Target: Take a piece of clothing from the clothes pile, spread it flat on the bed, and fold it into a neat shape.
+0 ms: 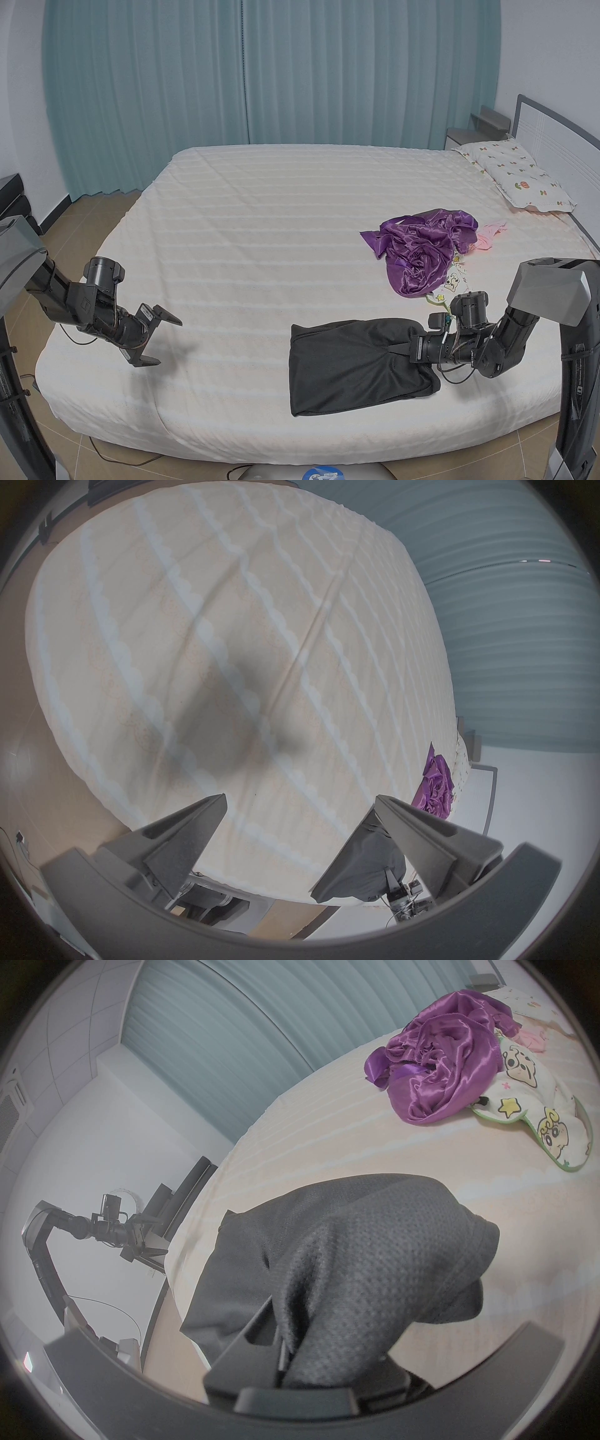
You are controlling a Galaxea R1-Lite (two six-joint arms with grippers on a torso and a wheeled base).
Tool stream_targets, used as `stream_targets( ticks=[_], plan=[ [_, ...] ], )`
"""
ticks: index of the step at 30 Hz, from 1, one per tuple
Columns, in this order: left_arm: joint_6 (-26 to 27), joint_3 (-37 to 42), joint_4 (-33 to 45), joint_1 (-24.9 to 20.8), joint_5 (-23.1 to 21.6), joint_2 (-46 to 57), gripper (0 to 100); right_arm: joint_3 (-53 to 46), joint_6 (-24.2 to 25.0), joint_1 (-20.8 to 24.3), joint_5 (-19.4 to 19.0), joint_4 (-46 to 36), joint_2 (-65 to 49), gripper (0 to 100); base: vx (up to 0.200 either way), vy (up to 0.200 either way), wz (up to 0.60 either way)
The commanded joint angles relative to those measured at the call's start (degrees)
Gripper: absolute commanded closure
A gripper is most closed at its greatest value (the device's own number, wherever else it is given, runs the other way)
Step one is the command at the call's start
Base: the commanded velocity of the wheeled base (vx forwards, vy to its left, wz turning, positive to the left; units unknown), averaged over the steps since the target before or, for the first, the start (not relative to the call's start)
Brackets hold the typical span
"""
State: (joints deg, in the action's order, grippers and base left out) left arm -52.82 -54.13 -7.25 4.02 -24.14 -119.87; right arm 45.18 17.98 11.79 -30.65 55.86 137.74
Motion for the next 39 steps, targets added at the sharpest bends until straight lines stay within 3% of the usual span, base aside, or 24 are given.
stream_targets(
  ticks=[1,10,19,34,39],
  plan=[
    [0.0,0.0,0.0,-0.1,0.0,-0.1,0,-0.4,0.0,-0.1,0.0,0.0,-0.5,100,0.0,-0.2,0.0],
    [0.1,0.0,0.0,-0.1,0.0,-0.1,0,-0.6,-0.1,0.0,0.0,0.0,-0.6,100,0.0,-0.067,0.0],
    [0.1,0.1,0.0,-0.2,0.0,-0.1,0,-0.7,0.0,0.0,0.1,0.0,-1.3,100,-0.2,0.0,0.0],
    [0.1,0.0,0.0,-0.2,0.1,-0.1,0,-1.5,-0.1,-0.1,0.1,0.0,-1.8,100,0.0,0.0,0.0],
    [0.1,0.0,0.0,-0.2,0.1,-0.1,0,-1.5,0.0,-0.1,0.1,0.0,-1.9,100,-0.2,0.0,0.0]
  ],
)
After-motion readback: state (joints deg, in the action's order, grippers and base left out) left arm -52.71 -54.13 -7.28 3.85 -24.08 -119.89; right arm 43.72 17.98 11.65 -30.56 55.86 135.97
